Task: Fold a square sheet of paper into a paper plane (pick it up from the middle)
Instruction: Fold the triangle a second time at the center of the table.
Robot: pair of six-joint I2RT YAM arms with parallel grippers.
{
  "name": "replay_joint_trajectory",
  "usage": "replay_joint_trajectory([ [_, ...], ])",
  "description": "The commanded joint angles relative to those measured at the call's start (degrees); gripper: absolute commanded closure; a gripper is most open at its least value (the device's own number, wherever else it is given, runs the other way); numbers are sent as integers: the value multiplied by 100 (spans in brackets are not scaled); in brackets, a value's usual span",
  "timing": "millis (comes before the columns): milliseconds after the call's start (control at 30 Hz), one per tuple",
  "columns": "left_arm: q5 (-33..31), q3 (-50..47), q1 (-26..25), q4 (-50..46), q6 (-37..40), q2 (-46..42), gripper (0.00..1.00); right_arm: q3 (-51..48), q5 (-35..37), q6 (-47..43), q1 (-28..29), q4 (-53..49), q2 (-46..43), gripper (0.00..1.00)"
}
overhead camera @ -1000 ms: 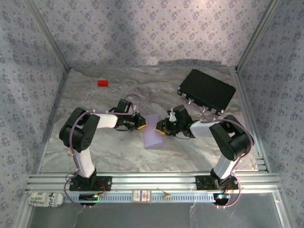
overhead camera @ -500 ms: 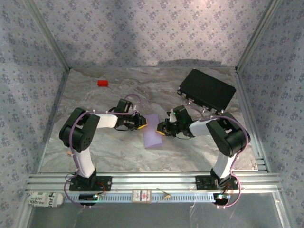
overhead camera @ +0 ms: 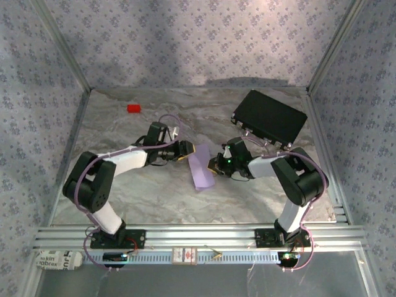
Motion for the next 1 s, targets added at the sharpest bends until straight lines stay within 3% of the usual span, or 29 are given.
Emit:
replay_joint_trajectory([
  [0,-95,-213,-68,42,182,-199,50,-96,362,190,-55,-127,-205,99],
  [433,-451,-503,-55,-399,131,-495,48,263,-319,384,217,387,153,95],
  [567,-469,-515,-33,-804,-11,-374,47,325,-235,404,312,349,294,94],
  [733,-426,-845,-33,-642,-278,-358,47,275,-256,442,313,448,366,92],
  [967,-54,-852,-57,-542,-283,-74,56,264,-264,372,304,381,348,89],
])
